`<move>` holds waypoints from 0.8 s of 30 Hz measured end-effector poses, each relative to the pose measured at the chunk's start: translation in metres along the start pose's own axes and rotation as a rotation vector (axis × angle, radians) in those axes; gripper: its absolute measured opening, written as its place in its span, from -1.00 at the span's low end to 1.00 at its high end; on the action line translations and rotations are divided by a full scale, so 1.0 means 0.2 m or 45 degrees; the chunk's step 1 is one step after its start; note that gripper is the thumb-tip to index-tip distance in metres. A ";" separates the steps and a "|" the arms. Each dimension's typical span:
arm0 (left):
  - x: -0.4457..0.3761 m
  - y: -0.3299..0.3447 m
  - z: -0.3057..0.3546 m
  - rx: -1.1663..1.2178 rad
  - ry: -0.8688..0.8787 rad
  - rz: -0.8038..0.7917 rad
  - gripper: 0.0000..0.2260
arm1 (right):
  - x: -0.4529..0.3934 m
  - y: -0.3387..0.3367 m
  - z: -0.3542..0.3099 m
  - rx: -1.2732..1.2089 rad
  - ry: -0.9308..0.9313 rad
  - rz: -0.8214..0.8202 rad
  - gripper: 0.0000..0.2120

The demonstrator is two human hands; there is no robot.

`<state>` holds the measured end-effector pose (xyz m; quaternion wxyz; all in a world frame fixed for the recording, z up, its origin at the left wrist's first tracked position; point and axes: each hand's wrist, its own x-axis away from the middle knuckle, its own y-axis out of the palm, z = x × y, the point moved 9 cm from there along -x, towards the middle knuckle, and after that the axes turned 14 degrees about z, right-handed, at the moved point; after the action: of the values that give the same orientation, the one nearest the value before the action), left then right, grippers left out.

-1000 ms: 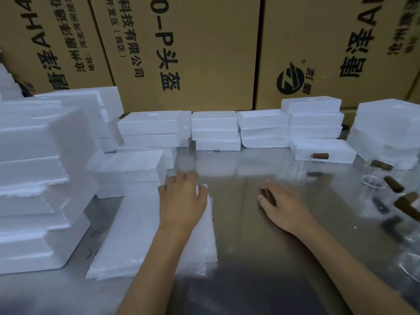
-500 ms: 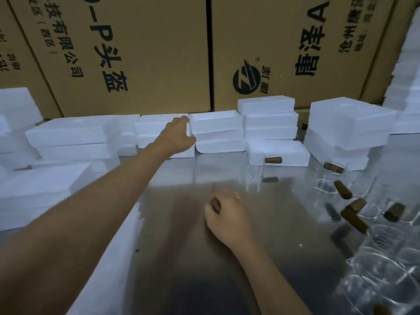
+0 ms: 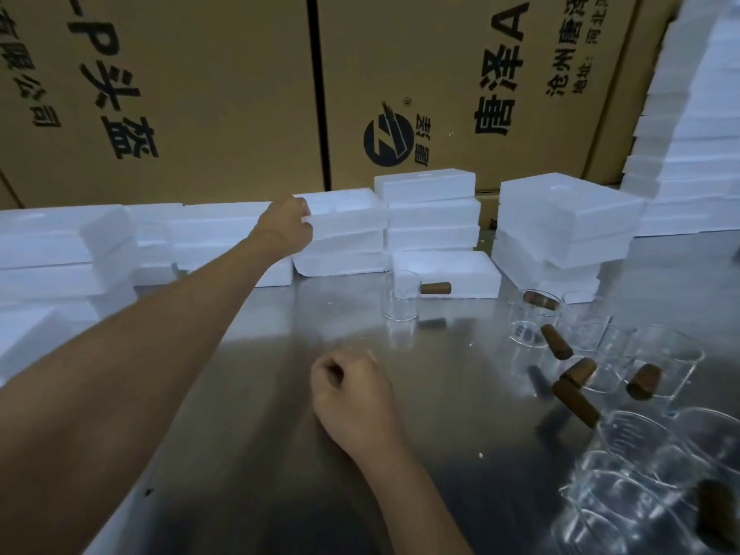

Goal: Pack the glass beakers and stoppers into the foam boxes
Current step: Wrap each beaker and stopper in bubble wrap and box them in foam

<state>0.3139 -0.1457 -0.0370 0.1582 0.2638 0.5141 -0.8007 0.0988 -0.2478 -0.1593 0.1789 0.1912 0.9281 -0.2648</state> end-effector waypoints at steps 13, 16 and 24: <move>0.61 -0.60 -0.06 0.113 0.249 0.084 -0.81 | -0.06 -0.37 0.20 -0.359 0.478 0.740 -0.85; 0.86 -0.60 -0.12 0.114 0.275 -0.163 -0.81 | -0.04 -0.49 0.29 -0.406 0.611 0.976 -0.72; 1.21 -0.52 -0.15 0.250 0.236 -0.370 -0.86 | -0.36 -0.46 0.41 -0.234 0.802 0.655 -0.44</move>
<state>0.0706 -0.0710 -0.1124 -0.0333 0.2735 0.4787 -0.8336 0.1382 -0.3845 -0.1555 -0.0372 0.4719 0.8791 -0.0562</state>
